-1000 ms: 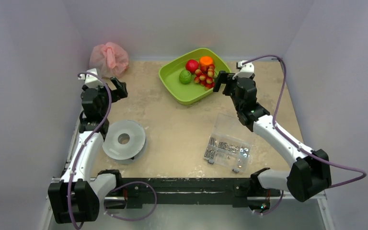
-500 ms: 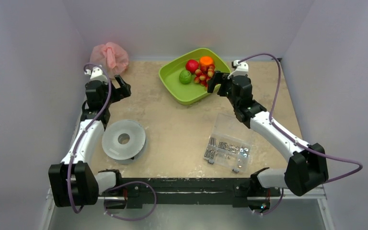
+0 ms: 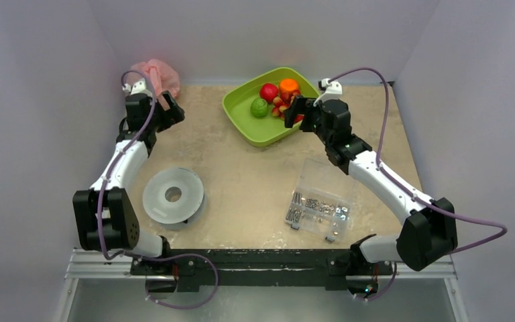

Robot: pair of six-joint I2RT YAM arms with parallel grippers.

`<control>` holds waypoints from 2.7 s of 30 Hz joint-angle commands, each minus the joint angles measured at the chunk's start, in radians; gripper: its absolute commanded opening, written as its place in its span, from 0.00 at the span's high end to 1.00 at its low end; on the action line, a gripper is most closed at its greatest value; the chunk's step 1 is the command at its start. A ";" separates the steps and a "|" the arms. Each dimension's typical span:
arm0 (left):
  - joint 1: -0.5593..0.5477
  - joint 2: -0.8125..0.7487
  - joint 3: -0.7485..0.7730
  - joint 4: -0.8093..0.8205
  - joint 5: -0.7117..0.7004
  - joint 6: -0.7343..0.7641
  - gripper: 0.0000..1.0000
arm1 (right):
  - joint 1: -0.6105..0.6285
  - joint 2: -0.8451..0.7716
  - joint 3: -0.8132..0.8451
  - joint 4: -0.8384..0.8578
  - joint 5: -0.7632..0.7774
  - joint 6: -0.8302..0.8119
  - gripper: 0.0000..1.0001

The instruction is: Take the fake fruits out of the plastic bag

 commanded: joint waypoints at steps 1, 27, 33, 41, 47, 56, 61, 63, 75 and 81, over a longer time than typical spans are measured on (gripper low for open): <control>-0.001 0.101 0.161 -0.017 -0.138 -0.042 0.01 | 0.004 0.014 0.052 -0.022 -0.066 0.022 0.01; 0.039 0.547 0.534 0.329 -0.273 0.006 0.74 | 0.003 0.060 0.117 -0.095 -0.108 -0.001 0.01; 0.038 0.496 0.527 0.218 -0.117 0.033 1.00 | 0.003 0.048 0.112 -0.098 -0.095 -0.009 0.01; -0.002 0.342 0.392 0.035 0.103 0.035 1.00 | 0.003 0.041 0.113 -0.097 -0.091 -0.016 0.01; -0.098 0.190 0.223 0.006 0.194 0.036 1.00 | 0.003 0.030 0.094 -0.069 -0.110 -0.013 0.01; -0.237 0.067 0.074 -0.090 0.313 -0.047 1.00 | 0.004 0.018 0.086 -0.055 -0.103 -0.008 0.01; -0.299 -0.034 -0.024 -0.118 0.313 -0.089 1.00 | 0.003 0.023 0.091 -0.059 -0.101 -0.017 0.01; -0.327 -0.064 -0.029 -0.178 0.304 -0.085 1.00 | 0.003 0.027 0.094 -0.062 -0.103 -0.017 0.01; -0.447 -0.329 -0.104 -0.383 0.311 -0.026 0.90 | 0.045 0.044 0.063 0.010 -0.181 -0.065 0.01; -0.445 -0.463 -0.071 -0.467 0.178 0.054 0.44 | 0.098 0.075 0.054 0.063 -0.252 -0.066 0.01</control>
